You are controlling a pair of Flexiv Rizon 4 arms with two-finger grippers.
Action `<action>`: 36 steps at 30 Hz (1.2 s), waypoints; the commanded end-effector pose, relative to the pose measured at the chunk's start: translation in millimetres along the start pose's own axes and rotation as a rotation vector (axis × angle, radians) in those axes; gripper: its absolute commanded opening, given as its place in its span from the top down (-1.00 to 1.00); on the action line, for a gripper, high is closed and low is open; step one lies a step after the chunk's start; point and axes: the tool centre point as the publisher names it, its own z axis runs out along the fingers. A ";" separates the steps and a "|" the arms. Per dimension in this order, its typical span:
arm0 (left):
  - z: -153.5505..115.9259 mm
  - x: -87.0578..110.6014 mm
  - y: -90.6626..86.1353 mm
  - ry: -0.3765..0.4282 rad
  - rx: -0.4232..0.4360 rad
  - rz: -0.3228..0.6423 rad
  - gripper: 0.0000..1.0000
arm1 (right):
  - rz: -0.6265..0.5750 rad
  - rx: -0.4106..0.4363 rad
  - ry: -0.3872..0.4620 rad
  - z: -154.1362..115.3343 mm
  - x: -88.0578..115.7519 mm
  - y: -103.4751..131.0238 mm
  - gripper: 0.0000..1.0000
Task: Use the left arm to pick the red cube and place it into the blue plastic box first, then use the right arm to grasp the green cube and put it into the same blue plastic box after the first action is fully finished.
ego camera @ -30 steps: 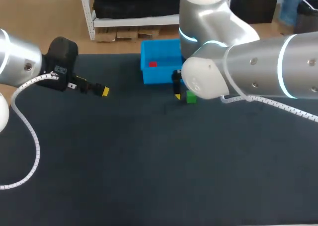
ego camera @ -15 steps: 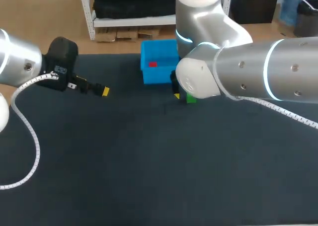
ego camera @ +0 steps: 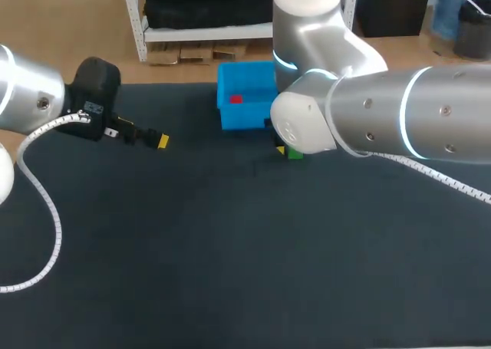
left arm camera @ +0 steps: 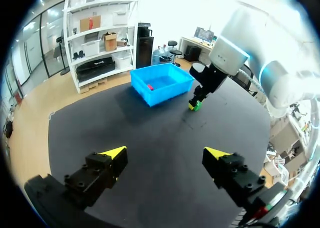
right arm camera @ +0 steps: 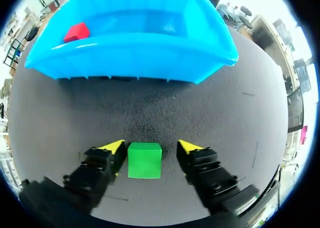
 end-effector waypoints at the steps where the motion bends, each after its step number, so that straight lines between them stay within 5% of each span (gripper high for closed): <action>1: 0.0 1.3 2.1 -0.007 0.009 0.003 -1.00 | 0.004 -0.010 -0.003 2.3 1.3 -3.0 1.00; 20: 0.0 1.3 2.1 -0.007 0.009 0.003 -1.00 | 0.009 -0.027 -0.047 -16.7 5.2 -8.9 1.00; 36: 0.0 1.3 2.1 -0.007 0.009 0.003 -1.00 | 0.012 -0.060 -0.223 -115.9 5.0 -21.9 1.00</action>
